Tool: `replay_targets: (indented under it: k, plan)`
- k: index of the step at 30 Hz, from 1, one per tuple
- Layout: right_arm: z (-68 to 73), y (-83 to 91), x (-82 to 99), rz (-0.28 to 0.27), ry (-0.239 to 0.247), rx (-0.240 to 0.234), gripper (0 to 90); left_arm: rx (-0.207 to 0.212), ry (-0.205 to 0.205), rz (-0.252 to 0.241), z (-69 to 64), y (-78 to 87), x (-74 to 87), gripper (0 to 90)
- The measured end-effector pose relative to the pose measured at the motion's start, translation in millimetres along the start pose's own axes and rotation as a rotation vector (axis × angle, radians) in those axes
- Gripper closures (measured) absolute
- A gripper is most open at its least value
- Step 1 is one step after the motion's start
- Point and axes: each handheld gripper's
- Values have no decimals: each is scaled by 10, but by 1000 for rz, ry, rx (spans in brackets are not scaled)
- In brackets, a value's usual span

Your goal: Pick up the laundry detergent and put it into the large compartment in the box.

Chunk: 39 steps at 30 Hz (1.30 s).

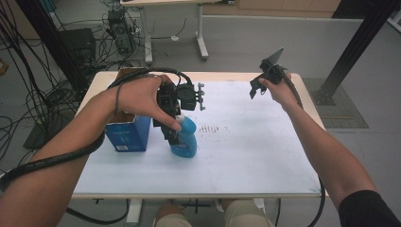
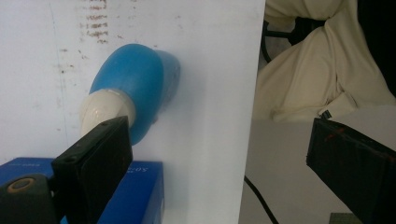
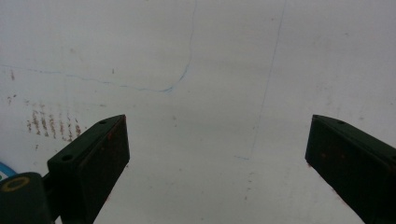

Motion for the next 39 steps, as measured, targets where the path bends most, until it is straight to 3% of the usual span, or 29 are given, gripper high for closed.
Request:
replay_targets:
  k: [20, 39]
  plan:
    - [-39, 40, 44, -9, -2, -12, 65, -7, -8, 3, -26, 44, -39, 75]
    - [9, 33, 45, -11, -5, 15, 72, -10, -6, 4, -34, 43, -23, 77]
Point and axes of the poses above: each handheld gripper's, and its own axes: y roughly backward along the jaws, x roughly out of its underside, z roughly to its left, and after that the axes turned 15 degrees about z, right-handed
